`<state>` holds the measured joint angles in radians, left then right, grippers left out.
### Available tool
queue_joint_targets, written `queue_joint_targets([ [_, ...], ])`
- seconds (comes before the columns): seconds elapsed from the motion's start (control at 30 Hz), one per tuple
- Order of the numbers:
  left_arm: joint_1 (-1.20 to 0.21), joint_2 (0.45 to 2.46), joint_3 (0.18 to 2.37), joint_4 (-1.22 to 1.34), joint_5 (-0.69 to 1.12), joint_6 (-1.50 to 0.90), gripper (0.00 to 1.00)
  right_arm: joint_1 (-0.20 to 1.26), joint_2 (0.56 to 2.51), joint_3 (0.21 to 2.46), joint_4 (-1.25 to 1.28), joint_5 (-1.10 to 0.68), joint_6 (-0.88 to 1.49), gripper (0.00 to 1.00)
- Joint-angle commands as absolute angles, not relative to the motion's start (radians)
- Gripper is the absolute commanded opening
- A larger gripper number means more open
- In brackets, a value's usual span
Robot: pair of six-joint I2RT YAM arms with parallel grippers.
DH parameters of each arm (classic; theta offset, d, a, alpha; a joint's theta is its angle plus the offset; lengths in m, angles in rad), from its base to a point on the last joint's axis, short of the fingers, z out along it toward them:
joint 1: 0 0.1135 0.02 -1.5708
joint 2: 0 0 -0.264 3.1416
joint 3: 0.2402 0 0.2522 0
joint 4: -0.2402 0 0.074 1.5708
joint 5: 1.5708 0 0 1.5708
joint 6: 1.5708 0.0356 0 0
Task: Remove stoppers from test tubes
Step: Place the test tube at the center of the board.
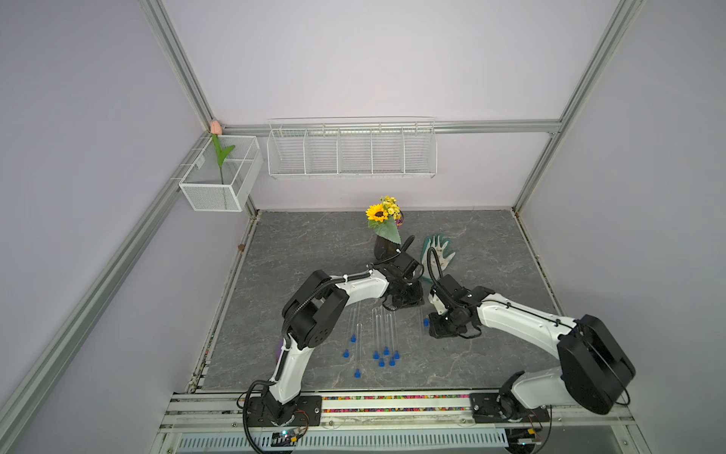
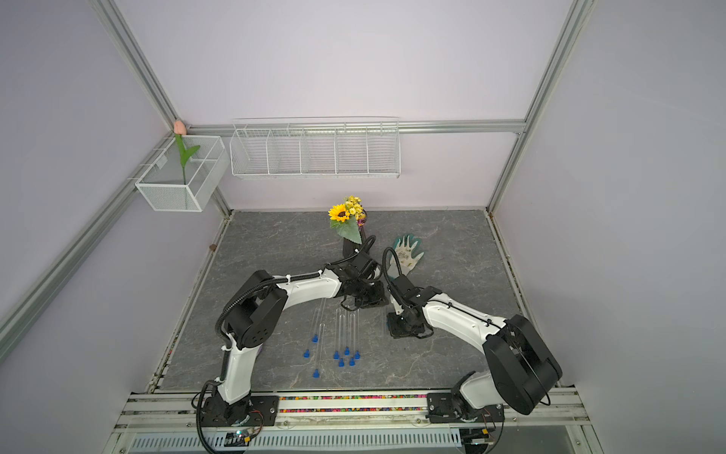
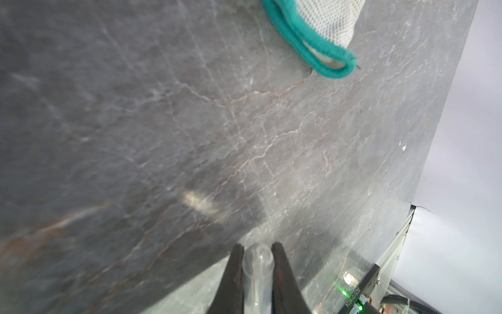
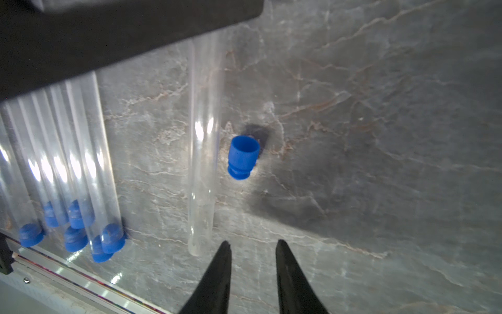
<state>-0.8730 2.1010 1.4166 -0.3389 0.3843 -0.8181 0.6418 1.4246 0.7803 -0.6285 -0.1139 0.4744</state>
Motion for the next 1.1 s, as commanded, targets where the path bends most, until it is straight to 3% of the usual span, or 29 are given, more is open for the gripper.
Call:
queue_joint_targets([
  [0.0,-0.881,2.134,1.415,-0.327,0.354,-0.823,0.00,0.636,1.416,0.803,-0.643,-0.130,0.473,0.40],
  [0.13,-0.881,2.153,1.419,-0.326,0.355,-0.822,0.07,0.637,1.388,0.801,-0.651,-0.111,0.474,0.52],
  [0.3,-0.882,2.166,1.419,-0.325,0.355,-0.822,0.15,0.636,1.347,0.789,-0.659,-0.086,0.476,0.60],
  [0.7,-0.880,2.164,1.418,-0.345,0.342,-0.816,0.40,0.636,1.228,0.739,-0.621,-0.075,0.475,0.71],
  [1.07,-0.880,2.093,1.409,-0.380,0.319,-0.800,0.48,0.637,1.106,0.706,-0.620,-0.024,0.498,0.77],
])
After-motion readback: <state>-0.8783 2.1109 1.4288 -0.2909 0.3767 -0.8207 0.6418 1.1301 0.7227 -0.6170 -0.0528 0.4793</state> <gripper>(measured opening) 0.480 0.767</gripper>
